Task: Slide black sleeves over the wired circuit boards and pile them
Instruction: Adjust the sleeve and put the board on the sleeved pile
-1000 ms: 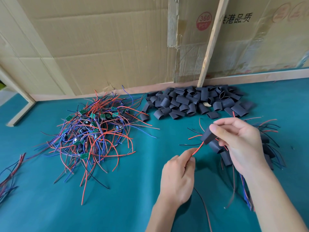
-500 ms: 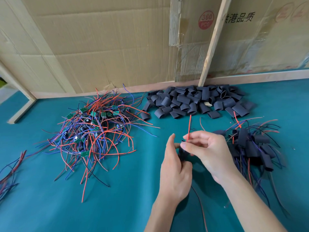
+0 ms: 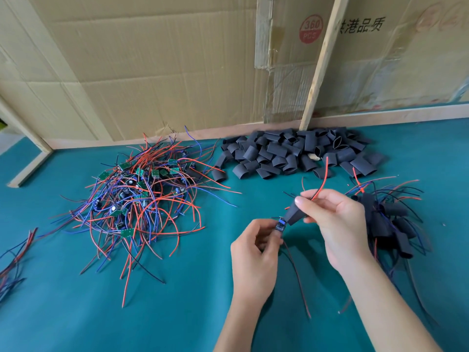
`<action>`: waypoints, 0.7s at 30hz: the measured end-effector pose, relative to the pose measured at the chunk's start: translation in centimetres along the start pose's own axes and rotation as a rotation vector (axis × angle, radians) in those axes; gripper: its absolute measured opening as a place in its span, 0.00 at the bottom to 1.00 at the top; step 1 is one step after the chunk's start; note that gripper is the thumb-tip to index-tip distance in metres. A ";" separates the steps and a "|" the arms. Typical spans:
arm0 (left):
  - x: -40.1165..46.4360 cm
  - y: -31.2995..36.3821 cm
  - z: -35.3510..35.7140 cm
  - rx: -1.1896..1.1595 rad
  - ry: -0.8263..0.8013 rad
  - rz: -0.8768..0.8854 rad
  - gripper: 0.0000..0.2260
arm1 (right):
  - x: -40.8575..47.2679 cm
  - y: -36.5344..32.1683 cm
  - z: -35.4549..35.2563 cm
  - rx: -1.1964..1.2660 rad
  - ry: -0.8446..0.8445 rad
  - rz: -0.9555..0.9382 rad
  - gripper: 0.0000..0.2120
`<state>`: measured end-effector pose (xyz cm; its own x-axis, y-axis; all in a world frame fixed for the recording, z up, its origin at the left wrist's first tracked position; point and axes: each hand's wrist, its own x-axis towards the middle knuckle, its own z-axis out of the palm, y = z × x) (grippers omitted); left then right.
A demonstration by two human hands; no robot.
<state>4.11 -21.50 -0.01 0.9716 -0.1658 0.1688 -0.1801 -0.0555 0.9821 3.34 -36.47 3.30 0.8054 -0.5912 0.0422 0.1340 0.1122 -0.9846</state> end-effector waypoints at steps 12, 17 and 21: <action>0.1 -0.3 -0.2 -0.040 0.008 -0.018 0.10 | 0.0 0.2 0.0 -0.101 -0.044 0.021 0.05; 0.0 -0.6 0.0 0.043 0.006 -0.012 0.11 | -0.1 0.5 0.0 -0.176 -0.015 0.010 0.06; 0.0 -0.6 0.0 -0.001 0.029 -0.024 0.11 | -0.6 0.6 0.3 -0.299 -0.015 0.019 0.11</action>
<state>4.24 -21.51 -0.63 0.9798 -0.1354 0.1472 -0.1562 -0.0584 0.9860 3.14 -35.80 2.73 0.8150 -0.5789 0.0237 -0.0554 -0.1187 -0.9914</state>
